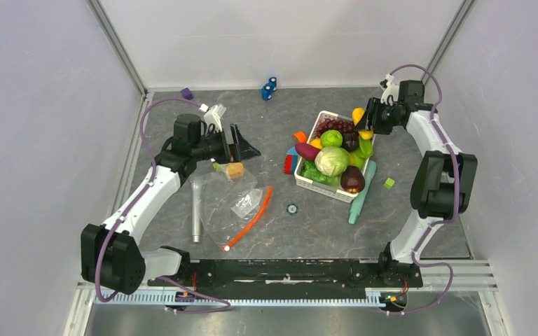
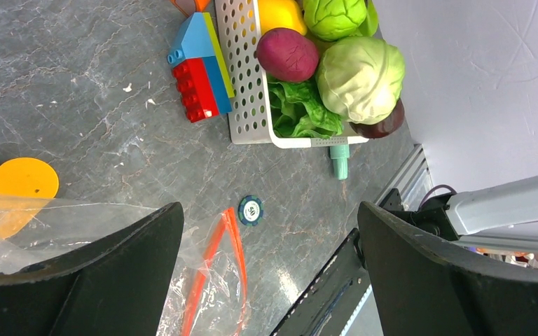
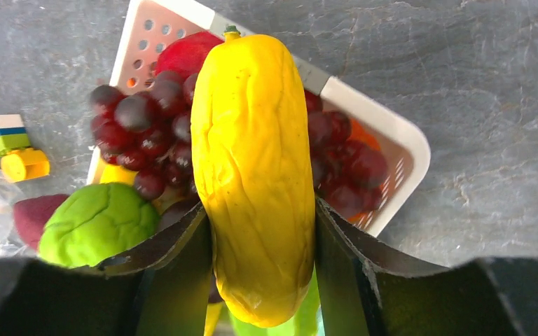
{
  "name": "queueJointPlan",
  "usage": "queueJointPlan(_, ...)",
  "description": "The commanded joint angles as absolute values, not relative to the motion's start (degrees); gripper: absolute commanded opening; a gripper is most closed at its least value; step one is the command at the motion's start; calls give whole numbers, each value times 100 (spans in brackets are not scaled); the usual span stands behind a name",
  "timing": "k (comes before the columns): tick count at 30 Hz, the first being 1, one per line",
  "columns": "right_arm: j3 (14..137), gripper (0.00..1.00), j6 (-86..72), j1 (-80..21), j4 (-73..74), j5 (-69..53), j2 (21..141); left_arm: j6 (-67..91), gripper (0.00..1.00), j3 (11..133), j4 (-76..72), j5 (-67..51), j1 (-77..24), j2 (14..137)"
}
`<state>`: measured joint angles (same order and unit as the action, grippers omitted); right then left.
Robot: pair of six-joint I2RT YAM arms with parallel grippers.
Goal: Open the zip-top bag and remove the fake food
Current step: Place the fake fruit in the bin.
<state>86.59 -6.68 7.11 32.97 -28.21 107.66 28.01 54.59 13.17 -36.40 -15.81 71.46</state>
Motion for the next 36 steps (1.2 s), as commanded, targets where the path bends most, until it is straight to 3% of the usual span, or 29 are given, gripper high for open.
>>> queueJointPlan(1,8196,28,-1213,708,2720,-2861,9889,2783,100,5467,1105,-3805,-1534,7071)
queueJointPlan(18,8424,32,-949,543,3777,-2048,9943,2830,100,5440,1094,-3832,-1538,7078)
queueJointPlan(36,8464,55,-965,448,3796,-1725,9992,2836,100,5443,1107,-3858,-1537,7110)
